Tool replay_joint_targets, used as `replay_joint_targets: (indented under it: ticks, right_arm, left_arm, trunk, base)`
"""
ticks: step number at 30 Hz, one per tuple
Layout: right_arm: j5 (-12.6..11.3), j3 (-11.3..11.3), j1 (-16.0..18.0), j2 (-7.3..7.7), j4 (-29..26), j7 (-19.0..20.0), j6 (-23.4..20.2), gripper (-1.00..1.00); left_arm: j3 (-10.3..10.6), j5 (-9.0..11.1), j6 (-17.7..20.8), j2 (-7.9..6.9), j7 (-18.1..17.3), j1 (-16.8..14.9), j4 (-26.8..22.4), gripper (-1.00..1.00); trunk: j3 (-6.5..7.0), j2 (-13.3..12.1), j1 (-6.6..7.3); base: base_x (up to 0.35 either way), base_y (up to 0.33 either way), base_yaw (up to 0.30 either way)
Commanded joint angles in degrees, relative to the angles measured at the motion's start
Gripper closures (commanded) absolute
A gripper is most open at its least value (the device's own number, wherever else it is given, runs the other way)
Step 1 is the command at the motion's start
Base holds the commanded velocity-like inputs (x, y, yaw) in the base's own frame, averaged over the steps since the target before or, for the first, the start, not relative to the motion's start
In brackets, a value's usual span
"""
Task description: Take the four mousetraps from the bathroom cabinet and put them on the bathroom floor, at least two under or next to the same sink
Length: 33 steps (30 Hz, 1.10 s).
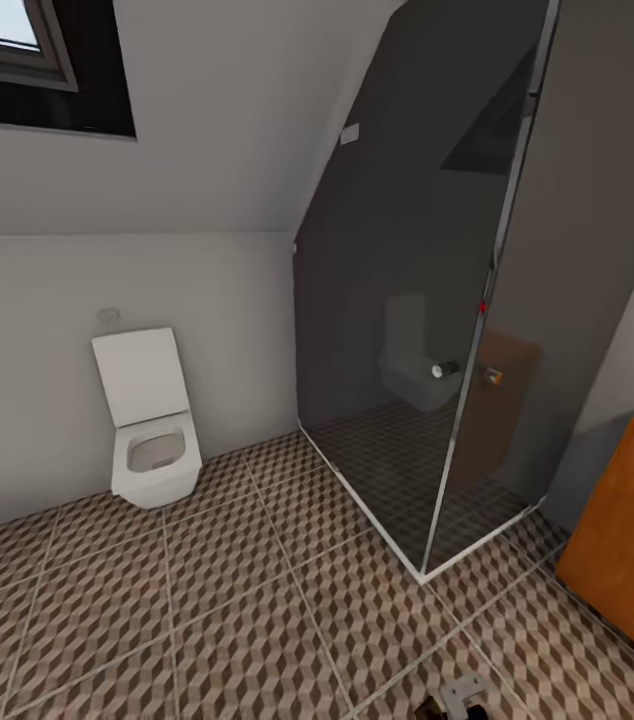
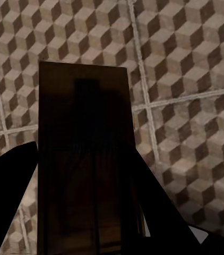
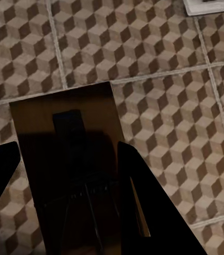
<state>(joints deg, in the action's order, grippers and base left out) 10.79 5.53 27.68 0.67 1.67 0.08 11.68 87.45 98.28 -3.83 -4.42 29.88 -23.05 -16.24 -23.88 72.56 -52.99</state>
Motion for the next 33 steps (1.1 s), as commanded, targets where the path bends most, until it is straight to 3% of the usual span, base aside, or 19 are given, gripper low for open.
replay_joint_targets:
  ticks: [1, 33]
  right_arm:
    - [-0.07, 0.44, 0.07, 0.02, 0.18, 0.01, 0.35, 1.0]
    - [0.53, 0.53, -1.58, 0.12, 0.54, -0.01, 0.38, 1.0]
  left_arm:
    - [0.44, 0.6, -0.39, -0.06, 0.29, -0.07, -0.2, 1.0]
    - [0.44, 0.6, -0.39, 0.03, 0.17, 1.16, -0.27, 1.0]
  trunk:
    - [-0.06, 0.04, 0.0]
    - [-1.25, 0.04, 0.0]
  base:
    - [0.0, 0.0, 0.292]
    - [0.0, 0.0, 0.261]
